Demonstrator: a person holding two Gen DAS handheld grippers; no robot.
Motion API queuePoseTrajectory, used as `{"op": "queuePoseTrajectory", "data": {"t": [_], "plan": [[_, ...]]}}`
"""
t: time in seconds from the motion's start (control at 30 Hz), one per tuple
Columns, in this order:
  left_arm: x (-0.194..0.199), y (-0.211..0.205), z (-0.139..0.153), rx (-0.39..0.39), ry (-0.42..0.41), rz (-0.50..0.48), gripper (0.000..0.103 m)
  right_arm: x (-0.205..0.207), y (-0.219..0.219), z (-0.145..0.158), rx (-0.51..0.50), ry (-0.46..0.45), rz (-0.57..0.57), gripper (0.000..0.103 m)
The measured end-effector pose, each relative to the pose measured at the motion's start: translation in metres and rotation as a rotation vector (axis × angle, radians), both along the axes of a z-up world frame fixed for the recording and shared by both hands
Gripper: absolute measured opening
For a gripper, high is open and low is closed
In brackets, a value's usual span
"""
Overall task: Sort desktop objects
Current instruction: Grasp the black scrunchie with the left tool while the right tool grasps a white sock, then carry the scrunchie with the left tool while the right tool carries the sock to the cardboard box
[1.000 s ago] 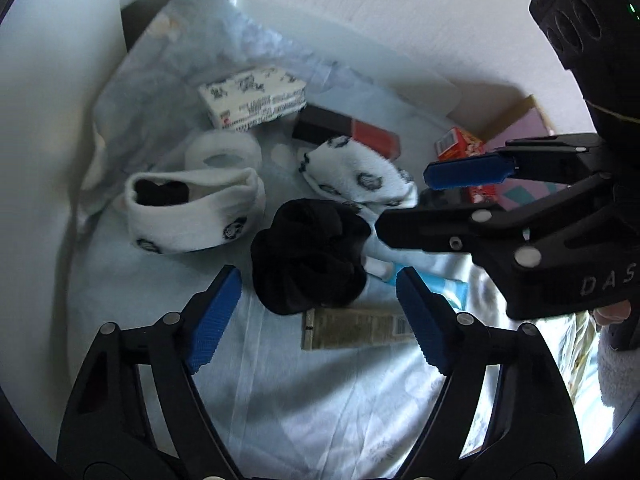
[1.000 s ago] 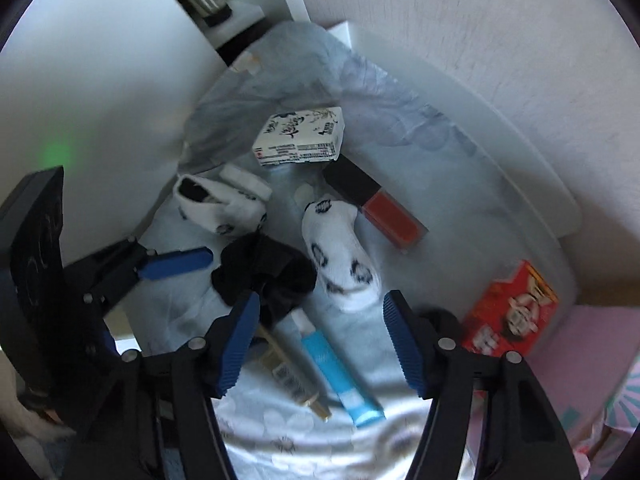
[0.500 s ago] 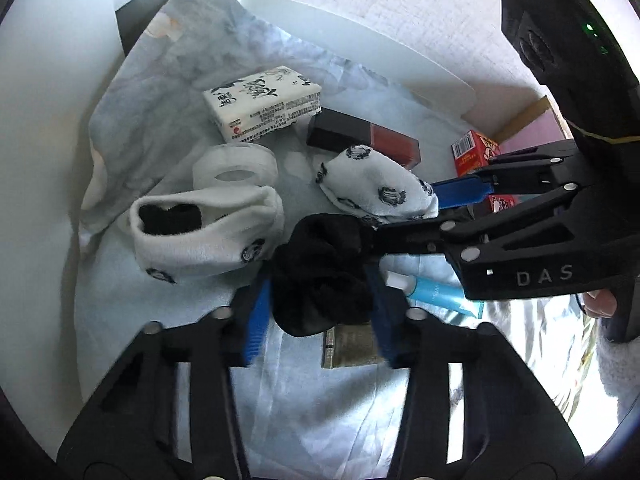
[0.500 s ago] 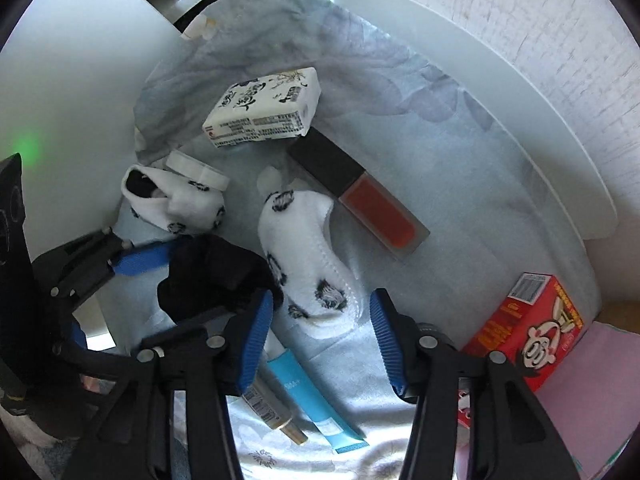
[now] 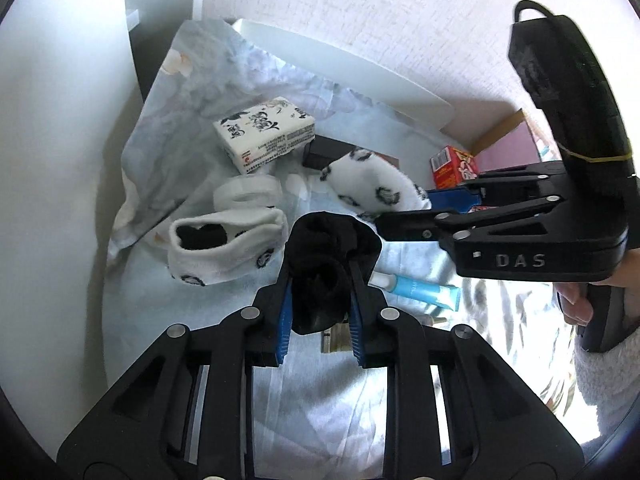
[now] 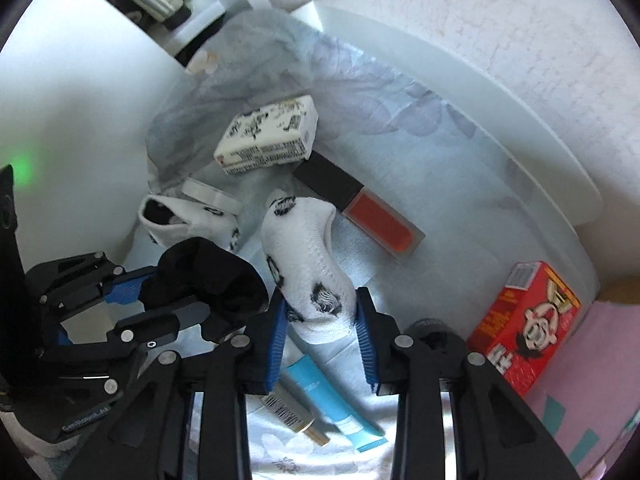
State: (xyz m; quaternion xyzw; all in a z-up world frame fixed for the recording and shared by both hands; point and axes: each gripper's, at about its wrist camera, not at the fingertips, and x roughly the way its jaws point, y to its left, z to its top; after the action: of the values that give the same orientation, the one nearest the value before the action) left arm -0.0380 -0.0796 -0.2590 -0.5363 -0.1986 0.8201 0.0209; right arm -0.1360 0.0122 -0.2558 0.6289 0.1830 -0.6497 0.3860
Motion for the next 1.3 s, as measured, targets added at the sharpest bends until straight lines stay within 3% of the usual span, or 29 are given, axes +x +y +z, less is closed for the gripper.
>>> {"op": "queuePoseTrajectory", "data": {"t": [0.2, 0.47, 0.53, 0.73, 1.0, 1.3], "plan": [[0.002, 0.007, 0.021, 0.005, 0.017, -0.014, 0.021, 0.01, 0.016, 0.038, -0.038, 0.057, -0.06, 0.03], [-0.01, 0.012, 0.066, -0.002, 0.106, -0.026, 0.021, 0.029, 0.053, 0.096, -0.083, 0.149, -0.142, 0.03], [-0.01, 0.014, 0.079, 0.004, 0.125, -0.024, 0.021, 0.019, 0.044, 0.106, -0.091, 0.167, -0.166, 0.03], [-0.022, 0.028, 0.109, 0.005, 0.166, -0.058, 0.021, 0.019, 0.091, 0.135, -0.182, 0.198, -0.317, 0.03], [-0.05, 0.104, 0.146, -0.028, 0.249, -0.253, 0.021, 0.026, 0.171, 0.155, -0.21, 0.256, -0.479, 0.03], [-0.096, 0.215, 0.163, -0.068, 0.276, -0.476, 0.021, 0.02, 0.265, 0.169, -0.216, 0.315, -0.699, 0.03]]}}
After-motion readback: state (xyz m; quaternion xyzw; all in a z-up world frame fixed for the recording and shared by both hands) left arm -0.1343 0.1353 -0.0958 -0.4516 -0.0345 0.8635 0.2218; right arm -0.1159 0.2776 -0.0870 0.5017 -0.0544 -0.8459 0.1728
